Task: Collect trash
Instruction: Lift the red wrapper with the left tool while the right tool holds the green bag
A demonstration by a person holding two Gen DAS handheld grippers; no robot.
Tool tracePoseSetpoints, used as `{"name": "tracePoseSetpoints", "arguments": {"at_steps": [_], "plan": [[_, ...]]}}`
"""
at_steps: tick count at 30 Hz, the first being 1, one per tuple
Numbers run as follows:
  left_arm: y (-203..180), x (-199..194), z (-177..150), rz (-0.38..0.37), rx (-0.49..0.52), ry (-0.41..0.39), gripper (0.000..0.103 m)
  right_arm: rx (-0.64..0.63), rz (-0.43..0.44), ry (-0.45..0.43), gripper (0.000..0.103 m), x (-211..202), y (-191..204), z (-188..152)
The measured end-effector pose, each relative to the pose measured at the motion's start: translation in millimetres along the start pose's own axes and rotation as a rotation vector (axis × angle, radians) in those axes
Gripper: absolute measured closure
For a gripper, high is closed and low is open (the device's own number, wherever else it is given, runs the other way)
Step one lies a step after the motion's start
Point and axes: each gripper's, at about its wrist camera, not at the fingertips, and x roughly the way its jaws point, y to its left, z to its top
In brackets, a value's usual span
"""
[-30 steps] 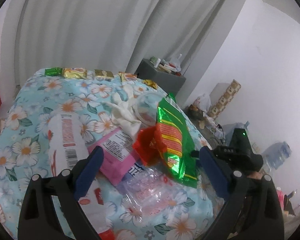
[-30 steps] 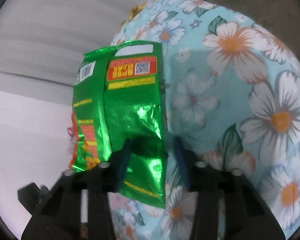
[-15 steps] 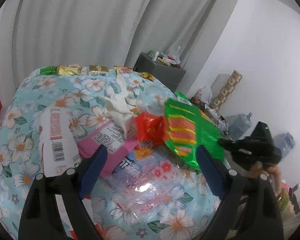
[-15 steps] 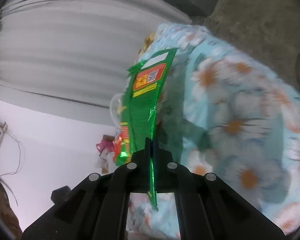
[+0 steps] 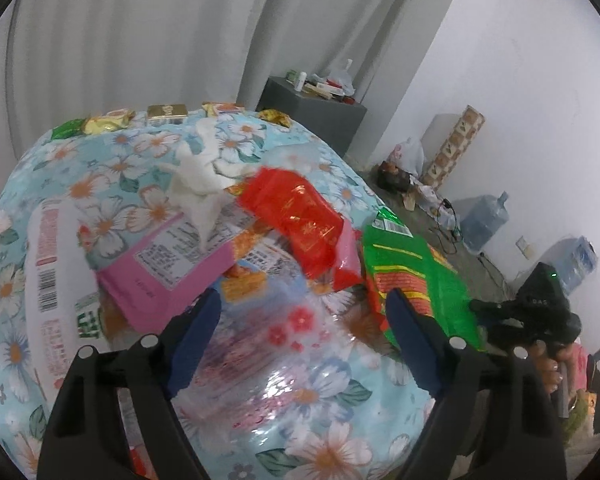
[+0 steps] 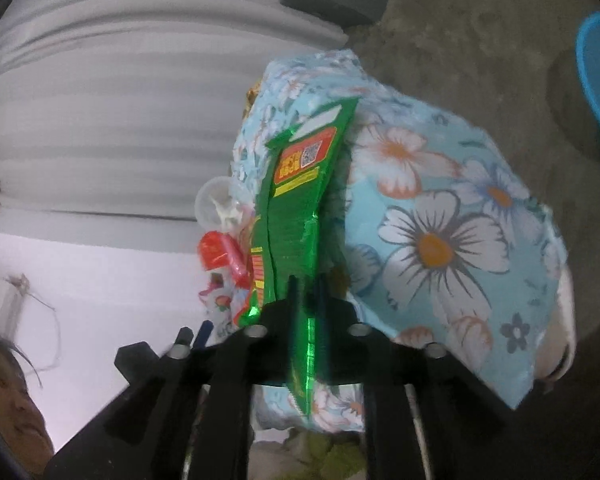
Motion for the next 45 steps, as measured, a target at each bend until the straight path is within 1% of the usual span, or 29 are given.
{"name": "tracePoseSetpoints", "arguments": {"at_steps": [2, 5, 7, 9, 11, 13, 15, 16, 17, 19, 22, 24, 31, 35, 39, 42, 45], "plan": [[-3, 5, 4, 0.006, 0.01, 0.007, 0.024, 0.019, -0.002, 0.016, 0.077, 6, -10, 1], [-5, 12, 15, 0.012, 0.006, 0.011, 0.029, 0.017, 0.016, 0.025, 0.078, 11, -14, 4], [-2, 19, 26, 0.001, -0.022, 0.012, 0.032, 0.019, 0.033, 0.026, 0.078, 8, -15, 5], [3, 26, 36, -0.003, -0.06, 0.01, 0.038, 0.022, 0.036, 0.03, 0.079, 9, -17, 7], [9, 35, 50, 0.019, -0.081, -0.002, 0.04, 0.016, 0.034, 0.034, 0.079, 7, -17, 6], [8, 45, 59, 0.082, -0.045, -0.009, 0.04, 0.007, 0.027, 0.036, 0.08, 9, -16, 7], [2, 61, 65, 0.17, 0.06, 0.01, 0.04, 0.002, 0.021, 0.039, 0.08, 8, -15, 6], [1, 69, 66, 0.187, 0.095, 0.021, 0.04, -0.001, 0.016, 0.042, 0.08, 9, -14, 6], [1, 74, 68, 0.193, 0.109, 0.031, 0.04, -0.003, 0.011, 0.045, 0.08, 9, -13, 6], [4, 86, 69, 0.191, 0.122, 0.06, 0.04, -0.011, -0.001, 0.051, 0.08, 12, -11, 6], [6, 98, 69, 0.182, 0.141, 0.088, 0.048, -0.019, -0.019, 0.052, 0.08, 13, -7, 5], [7, 101, 68, 0.167, 0.134, 0.102, 0.057, -0.022, -0.026, 0.049, 0.08, 13, -4, 4], [2, 101, 64, 0.151, 0.156, 0.12, 0.076, -0.027, -0.036, 0.041, 0.08, 11, -1, 1], [-2, 96, 62, 0.148, 0.178, 0.108, 0.087, -0.033, -0.05, 0.034, 0.08, 11, 2, -1], [-10, 89, 59, 0.152, 0.219, 0.091, 0.092, -0.044, -0.072, 0.023, 0.08, 13, 5, -4], [-18, 82, 56, 0.162, 0.258, 0.067, 0.094, -0.056, -0.091, 0.018, 0.08, 14, 8, -6], [-21, 75, 54, 0.159, 0.262, 0.046, 0.094, -0.069, -0.108, 0.018, 0.079, 15, 12, -6]]}}
